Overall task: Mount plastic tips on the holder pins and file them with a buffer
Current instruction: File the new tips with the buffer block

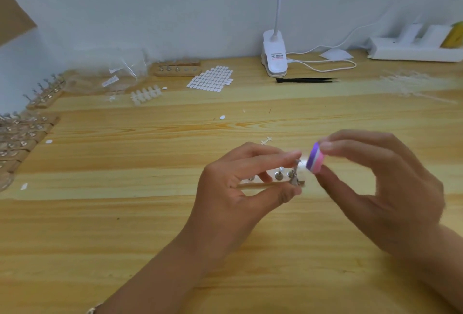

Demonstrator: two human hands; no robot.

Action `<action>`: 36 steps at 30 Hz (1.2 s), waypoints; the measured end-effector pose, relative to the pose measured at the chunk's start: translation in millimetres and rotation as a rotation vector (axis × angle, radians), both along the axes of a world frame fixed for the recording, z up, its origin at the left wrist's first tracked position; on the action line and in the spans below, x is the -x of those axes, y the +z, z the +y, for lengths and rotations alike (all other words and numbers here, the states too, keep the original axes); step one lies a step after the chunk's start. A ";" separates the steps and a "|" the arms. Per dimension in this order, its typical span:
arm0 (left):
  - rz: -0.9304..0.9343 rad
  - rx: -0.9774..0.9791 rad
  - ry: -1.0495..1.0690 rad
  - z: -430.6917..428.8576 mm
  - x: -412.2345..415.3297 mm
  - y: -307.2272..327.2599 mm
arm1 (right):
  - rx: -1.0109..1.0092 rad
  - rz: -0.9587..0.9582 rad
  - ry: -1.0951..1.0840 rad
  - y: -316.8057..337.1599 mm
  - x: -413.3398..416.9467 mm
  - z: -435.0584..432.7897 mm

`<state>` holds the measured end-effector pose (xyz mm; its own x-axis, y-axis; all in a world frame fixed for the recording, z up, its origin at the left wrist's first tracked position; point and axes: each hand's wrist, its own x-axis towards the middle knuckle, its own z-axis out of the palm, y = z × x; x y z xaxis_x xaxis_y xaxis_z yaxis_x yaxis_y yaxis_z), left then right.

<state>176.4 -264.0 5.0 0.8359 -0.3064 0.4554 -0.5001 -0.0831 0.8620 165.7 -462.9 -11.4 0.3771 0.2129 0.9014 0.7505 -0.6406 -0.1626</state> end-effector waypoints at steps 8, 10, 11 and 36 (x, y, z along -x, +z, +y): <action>0.033 -0.005 0.042 3.0 -4.5 -0.4 | -0.008 0.074 -0.057 -1.8 -7.6 -1.4; 0.016 -0.014 0.022 1.9 -3.8 -0.9 | -0.015 0.027 0.005 -3.0 -3.3 4.9; 0.009 -0.019 0.013 1.5 -2.9 -0.9 | -0.002 0.017 0.042 -4.2 -1.9 7.2; 0.049 0.010 0.016 0.0 -3.9 0.1 | -0.039 0.093 -0.095 -6.2 -16.1 -2.6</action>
